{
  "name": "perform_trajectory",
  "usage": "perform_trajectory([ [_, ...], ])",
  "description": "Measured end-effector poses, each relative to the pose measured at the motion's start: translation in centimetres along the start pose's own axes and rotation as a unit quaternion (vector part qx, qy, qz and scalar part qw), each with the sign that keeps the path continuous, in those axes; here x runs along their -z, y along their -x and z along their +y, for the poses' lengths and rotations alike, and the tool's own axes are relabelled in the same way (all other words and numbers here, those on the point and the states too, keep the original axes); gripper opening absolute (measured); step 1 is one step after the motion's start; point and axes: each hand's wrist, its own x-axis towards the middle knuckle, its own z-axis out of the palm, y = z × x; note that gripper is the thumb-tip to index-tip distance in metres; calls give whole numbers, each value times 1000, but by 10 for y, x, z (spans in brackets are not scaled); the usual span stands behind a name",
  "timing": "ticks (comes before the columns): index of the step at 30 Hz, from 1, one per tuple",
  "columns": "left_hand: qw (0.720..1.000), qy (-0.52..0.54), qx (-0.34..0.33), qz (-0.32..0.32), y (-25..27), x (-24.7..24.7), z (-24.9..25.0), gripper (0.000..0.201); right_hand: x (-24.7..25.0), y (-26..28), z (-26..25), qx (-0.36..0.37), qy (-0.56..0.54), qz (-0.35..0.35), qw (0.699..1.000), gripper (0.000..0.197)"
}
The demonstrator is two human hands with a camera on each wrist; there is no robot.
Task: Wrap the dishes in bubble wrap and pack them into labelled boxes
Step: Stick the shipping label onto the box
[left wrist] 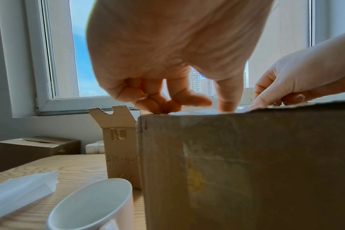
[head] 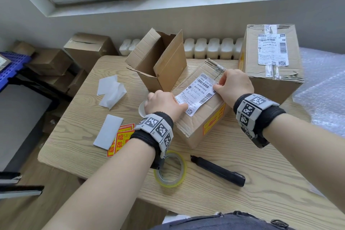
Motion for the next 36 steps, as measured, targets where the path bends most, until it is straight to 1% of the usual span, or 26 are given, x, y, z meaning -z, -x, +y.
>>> perform_trajectory([
  [3,1000,-11,8,3,2,2,-7,47,-1,0,1,2,-3,4,1000,17],
  [5,1000,-21,4,23,7,3,-12,43,-2,0,1,4,-7,10,1000,17],
  [6,998,-22,-14,49,10,2,-14,38,-3,1,1,10,-11,17,1000,16],
  [7,995,-20,-50,80,13,0,-15,32,-4,4,2,24,-12,29,999,16],
  [8,989,-16,-105,103,17,-3,-15,31,-7,7,2,49,-6,45,998,16],
  [9,980,-20,-169,103,20,-7,-15,36,-10,12,3,89,9,64,994,17],
  [10,970,-38,-227,79,24,-10,-14,43,-14,17,4,137,24,75,987,21],
  [11,960,-67,-267,42,28,-13,-12,50,-18,22,4,184,40,70,980,25],
  [12,952,-101,-288,3,32,-16,-11,56,-21,27,4,219,59,45,973,32],
  [13,946,-127,-296,-27,35,-19,-12,62,-24,32,4,243,83,5,966,41],
  [15,941,-148,-301,-53,39,-25,-15,79,-27,41,7,274,130,-66,951,66],
  [17,935,-159,-310,-64,41,-28,-17,89,-26,45,13,283,166,-105,939,84],
  [19,930,-170,-320,-67,42,-29,-21,92,-23,43,17,275,199,-123,933,90],
  [22,927,-167,-329,-66,46,-28,-25,91,-19,38,17,248,224,-132,933,96],
  [24,931,-146,-326,-70,48,-28,-27,90,-19,40,12,268,231,-141,925,100],
  [26,946,-102,-302,-57,47,-28,-26,88,-22,45,8,317,233,-161,905,105],
  [27,954,-89,-282,-43,44,-27,-26,83,-24,46,5,335,231,-171,897,104],
  [29,964,-106,-242,-31,38,-25,-26,66,-24,44,3,344,220,-180,895,88],
  [31,964,-139,-221,-43,35,-23,-26,62,-20,37,3,321,231,-180,901,71],
  [32,962,-155,-220,-48,35,-22,-26,63,-17,32,3,300,243,-181,905,68],
  [34,958,-176,-221,-54,37,-25,-27,66,-13,22,4,256,258,-182,914,72],
  [36,958,-183,-216,-56,38,-28,-28,67,-15,18,1,236,266,-186,916,79],
])
